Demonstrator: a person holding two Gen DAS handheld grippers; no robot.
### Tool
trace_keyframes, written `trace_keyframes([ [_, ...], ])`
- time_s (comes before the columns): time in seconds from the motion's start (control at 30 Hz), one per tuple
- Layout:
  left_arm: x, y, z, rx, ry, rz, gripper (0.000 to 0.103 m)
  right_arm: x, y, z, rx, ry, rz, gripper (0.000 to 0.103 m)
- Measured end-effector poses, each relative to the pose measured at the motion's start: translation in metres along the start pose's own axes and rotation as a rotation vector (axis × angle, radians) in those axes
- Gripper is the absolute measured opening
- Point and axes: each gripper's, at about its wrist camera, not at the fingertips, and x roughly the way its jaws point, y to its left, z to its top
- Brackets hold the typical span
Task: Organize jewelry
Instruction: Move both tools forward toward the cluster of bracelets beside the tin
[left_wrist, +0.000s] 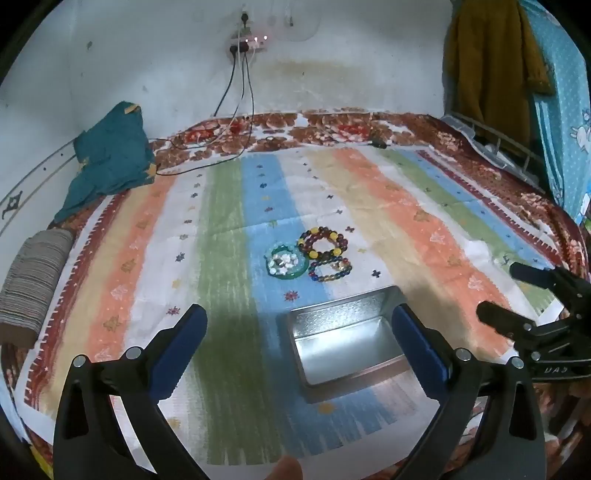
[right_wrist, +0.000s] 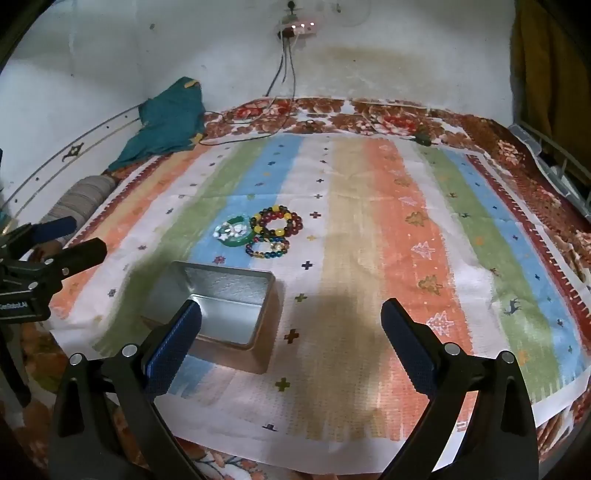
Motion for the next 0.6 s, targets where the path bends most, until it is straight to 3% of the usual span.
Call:
trace_keyframes([
  [0.17, 0.007, 0.025, 0.001, -0.074, 0.016, -0.003, 0.097, -0.001, 0.001, -0.001, -0.004, 0.018, -0.028, 0.099],
  [0.6, 0.011, 0.012, -0.004, -0.043, 0.053, -0.01, 0.097, -0.004, -0.003, 0.002, 0.008, -0.014, -0.007, 0.099],
])
